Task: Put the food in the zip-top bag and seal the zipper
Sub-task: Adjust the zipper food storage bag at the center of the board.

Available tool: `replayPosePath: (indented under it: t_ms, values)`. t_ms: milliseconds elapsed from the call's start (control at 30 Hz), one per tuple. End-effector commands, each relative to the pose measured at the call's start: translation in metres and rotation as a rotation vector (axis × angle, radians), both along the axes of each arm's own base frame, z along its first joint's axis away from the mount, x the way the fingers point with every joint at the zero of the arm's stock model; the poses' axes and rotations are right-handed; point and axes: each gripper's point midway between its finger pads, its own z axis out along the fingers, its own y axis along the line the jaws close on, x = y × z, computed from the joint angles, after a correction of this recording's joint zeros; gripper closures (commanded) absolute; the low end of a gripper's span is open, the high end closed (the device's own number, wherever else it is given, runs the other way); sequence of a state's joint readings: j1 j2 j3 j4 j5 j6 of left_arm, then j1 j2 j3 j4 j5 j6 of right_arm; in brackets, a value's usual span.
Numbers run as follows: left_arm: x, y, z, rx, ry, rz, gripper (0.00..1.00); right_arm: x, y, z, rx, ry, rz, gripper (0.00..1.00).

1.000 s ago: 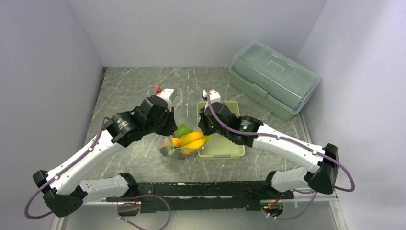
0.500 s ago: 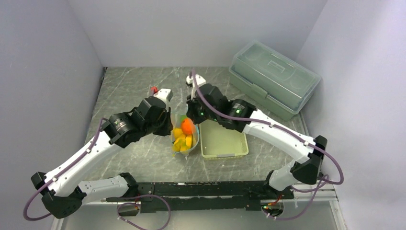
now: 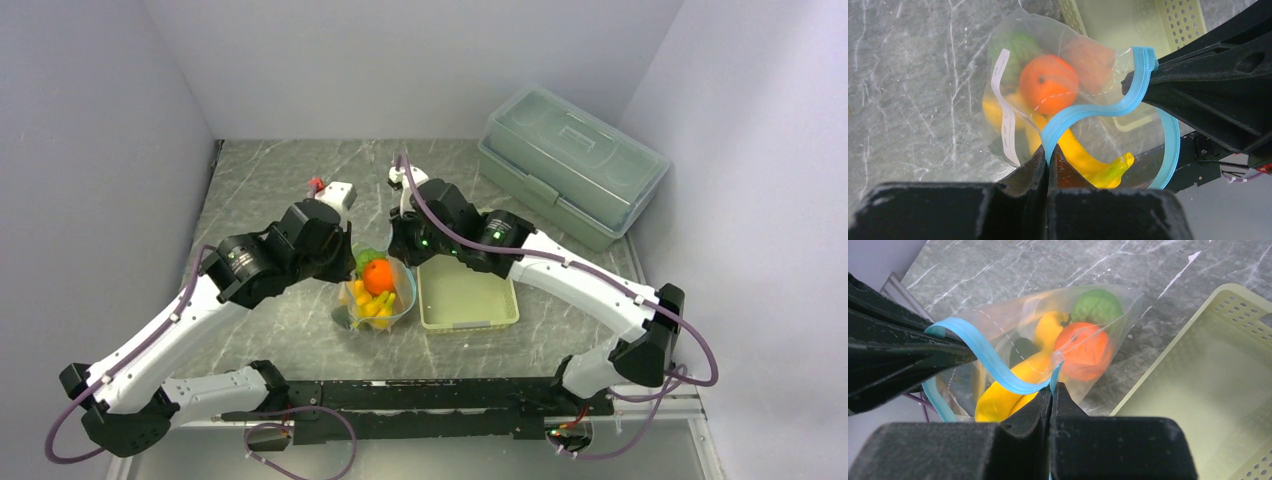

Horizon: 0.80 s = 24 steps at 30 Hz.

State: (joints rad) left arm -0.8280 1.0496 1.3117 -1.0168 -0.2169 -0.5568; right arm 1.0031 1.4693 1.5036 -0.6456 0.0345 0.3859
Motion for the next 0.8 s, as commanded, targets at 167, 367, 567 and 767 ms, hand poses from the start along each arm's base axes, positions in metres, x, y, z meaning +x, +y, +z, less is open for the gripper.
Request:
replayPosePath:
  t_ms: [167,367,567,767]
  values:
    - [0.002,-0.005,0.044,-0.016,-0.086,-0.098,0.93,0.001,-0.026,-0.003,-0.029,-0.025,-0.076,1.0]
    - [0.001,-0.005,0.044,0.002,-0.074,-0.126,0.98,-0.007,-0.049,-0.014,-0.02,-0.048,-0.108,0.73]
    - [0.005,-0.015,0.038,-0.03,-0.049,-0.123,1.0,-0.013,-0.064,0.013,0.088,-0.099,-0.141,0.38]
    - [0.01,-0.017,0.032,-0.05,-0.03,-0.076,1.0,-0.022,-0.07,0.032,0.175,-0.132,-0.123,0.01]
